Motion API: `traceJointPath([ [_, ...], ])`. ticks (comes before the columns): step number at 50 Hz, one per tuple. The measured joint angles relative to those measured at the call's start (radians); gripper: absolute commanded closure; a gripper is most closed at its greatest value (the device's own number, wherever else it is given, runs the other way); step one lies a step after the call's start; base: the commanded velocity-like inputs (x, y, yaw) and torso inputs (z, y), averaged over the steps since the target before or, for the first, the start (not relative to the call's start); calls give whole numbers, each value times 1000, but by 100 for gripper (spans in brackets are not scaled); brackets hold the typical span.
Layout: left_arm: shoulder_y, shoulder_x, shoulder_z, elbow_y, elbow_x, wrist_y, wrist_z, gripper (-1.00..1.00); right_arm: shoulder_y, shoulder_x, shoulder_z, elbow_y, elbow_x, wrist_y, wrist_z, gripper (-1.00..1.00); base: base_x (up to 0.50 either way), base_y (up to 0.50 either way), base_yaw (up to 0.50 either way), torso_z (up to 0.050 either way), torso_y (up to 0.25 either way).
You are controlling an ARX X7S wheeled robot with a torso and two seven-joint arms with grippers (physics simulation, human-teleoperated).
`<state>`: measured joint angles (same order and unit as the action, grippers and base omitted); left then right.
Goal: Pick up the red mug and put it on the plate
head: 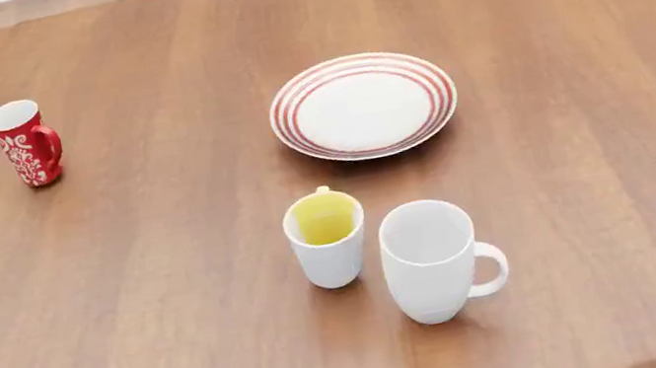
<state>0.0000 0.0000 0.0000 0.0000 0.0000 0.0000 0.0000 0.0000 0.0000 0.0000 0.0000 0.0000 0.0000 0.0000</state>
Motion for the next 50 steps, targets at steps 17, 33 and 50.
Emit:
traceJointPath([
  [17, -11, -39, 34, 10, -41, -20, -35, -100, 5, 35, -44, -20, 33, 28, 44, -100, 0, 0, 0, 0, 0],
  [33, -229, -131, 20, 303, -138, -443, -46, -100, 252, 89, -44, -332, 145, 531, 69, -100, 0, 0, 0, 0, 0],
  [50, -363, -179, 21, 435, -172, -638, -61, -100, 406, 118, -54, -449, 176, 732, 111, -100, 0, 0, 0, 0, 0],
])
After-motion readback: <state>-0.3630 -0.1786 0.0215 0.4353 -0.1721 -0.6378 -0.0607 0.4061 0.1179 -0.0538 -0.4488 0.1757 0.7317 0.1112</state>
